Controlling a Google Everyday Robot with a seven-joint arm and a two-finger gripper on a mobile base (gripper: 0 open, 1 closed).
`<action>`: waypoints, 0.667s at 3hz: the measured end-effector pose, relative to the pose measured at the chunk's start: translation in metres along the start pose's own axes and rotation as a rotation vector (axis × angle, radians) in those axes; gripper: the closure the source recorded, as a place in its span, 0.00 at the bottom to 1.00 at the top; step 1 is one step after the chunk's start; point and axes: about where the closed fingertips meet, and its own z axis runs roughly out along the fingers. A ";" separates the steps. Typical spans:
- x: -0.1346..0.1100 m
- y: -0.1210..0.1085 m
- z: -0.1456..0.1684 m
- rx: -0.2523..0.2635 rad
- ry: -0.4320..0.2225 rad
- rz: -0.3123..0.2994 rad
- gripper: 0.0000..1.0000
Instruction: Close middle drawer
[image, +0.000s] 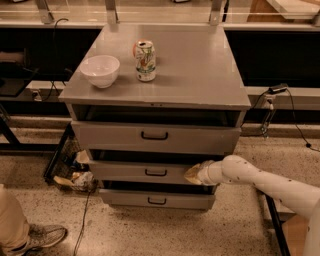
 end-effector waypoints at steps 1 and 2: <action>-0.002 -0.001 -0.010 0.022 -0.018 -0.017 1.00; 0.002 0.013 -0.035 0.048 -0.024 -0.018 1.00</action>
Offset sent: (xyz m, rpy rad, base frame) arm -0.0685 -0.0282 0.0341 -0.0039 -0.0671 -0.0290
